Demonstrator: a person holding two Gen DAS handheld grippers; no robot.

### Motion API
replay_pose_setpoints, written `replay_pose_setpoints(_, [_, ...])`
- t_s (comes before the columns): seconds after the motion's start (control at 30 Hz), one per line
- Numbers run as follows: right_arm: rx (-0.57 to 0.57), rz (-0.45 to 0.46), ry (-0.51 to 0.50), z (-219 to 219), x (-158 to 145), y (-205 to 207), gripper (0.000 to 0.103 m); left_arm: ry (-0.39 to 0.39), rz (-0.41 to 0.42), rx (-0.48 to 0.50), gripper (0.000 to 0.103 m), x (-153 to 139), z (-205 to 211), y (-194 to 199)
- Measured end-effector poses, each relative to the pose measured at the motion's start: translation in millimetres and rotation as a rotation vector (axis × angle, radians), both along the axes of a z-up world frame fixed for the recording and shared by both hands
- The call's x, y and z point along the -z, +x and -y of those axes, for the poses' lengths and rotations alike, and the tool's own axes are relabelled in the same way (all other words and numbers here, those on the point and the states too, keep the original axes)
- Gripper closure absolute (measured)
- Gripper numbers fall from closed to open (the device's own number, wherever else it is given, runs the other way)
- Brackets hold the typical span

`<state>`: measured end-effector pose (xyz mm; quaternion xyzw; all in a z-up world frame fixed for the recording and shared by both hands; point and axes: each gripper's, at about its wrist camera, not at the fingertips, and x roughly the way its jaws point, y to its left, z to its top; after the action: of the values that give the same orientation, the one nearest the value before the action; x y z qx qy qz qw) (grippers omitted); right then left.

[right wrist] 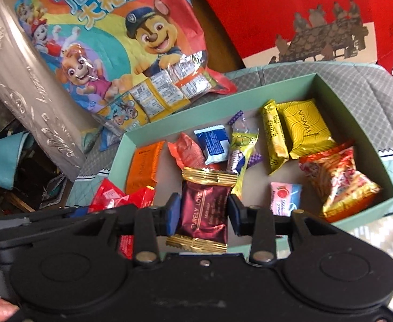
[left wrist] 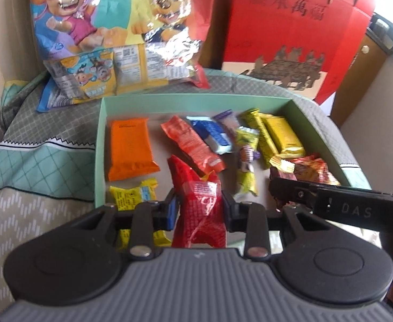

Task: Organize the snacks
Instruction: 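Place the red candy bag and brown chocolate into the box, open grippers, then move both grippers back over the loose snacks in front of the box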

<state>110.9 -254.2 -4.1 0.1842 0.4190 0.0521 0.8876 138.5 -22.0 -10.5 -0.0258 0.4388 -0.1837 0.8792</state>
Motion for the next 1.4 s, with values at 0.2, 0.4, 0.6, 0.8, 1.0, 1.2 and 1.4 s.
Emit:
replay_pose_setpoints(0.2, [-0.023, -0.028, 0.0, -7, 12, 16, 0.061, 0.024, -0.033, -0.026, 0.054, 19, -4, 13])
replay_pose_setpoints(0.4, [0.018, -0.013, 0.017, 1, 10, 9, 0.004, 0.049, -0.013, -0.101, 0.0, 19, -16, 11])
replay_pose_setpoints(0.6, [0.066, -0.015, 0.039, 14, 5, -9, 0.0, 0.031, -0.025, -0.106, 0.0, 16, -20, 1])
replay_pose_setpoints(0.8, [0.097, -0.026, 0.053, 20, 2, -30, 0.0, 0.031, -0.024, -0.095, 0.0, 11, -17, -16])
replay_pose_setpoints(1.0, [0.109, -0.012, 0.059, 22, -8, -52, 0.0, 0.026, -0.009, -0.091, 0.0, 2, -16, -36])
replay_pose_setpoints(1.2, [0.121, -0.004, 0.067, 24, -15, -73, 0.0, 0.025, -0.004, -0.088, 0.0, -5, -18, -58])
replay_pose_setpoints(1.4, [0.113, -0.017, 0.076, 20, -11, -98, 0.0, 0.035, -0.03, -0.079, 0.0, 2, -22, -85])
